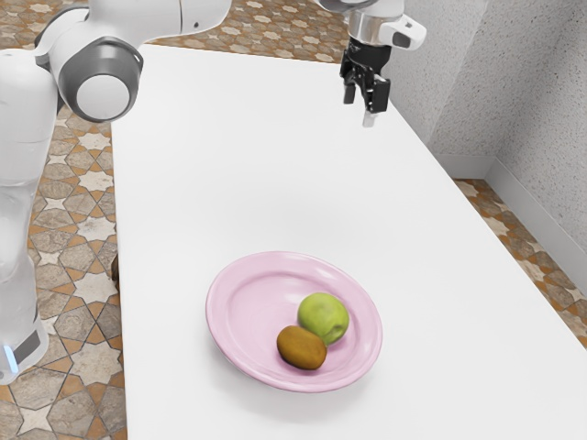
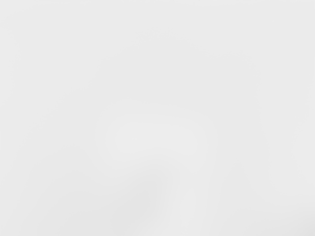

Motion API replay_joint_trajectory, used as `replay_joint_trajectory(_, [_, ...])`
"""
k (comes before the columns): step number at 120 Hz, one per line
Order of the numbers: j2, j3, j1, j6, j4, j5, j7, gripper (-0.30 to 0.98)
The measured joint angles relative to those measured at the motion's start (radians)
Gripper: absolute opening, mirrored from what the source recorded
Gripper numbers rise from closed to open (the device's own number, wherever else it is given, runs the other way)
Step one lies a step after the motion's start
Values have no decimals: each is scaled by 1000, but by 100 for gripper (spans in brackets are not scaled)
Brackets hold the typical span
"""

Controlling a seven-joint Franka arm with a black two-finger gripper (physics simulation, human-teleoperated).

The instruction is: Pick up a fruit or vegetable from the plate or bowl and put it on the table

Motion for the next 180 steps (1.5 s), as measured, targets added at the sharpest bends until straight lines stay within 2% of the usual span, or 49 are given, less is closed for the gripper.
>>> replay_joint_trajectory(34, [1,-5,-6,3,12,1,1,69])
replay_joint_trajectory(58, [57,-24,-257,1,36,-2,-14,69])
replay_joint_trajectory(76, [-8,-24,-408,-21,-110,-1,5,68])
replay_joint_trajectory(103, [-77,-22,-546,-18,-286,3,67,69])
replay_joint_trajectory(114, [-110,-14,-568,30,-386,5,116,69])
replay_joint_trajectory(121, [-147,-14,-586,79,-453,40,149,69])
replay_joint_trajectory(137, [-310,-12,-658,191,-673,92,228,69])
replay_joint_trajectory(154, [-342,-11,-646,247,-731,101,316,69])
replay_joint_trajectory(180, [-344,-12,-689,287,-758,52,425,69])
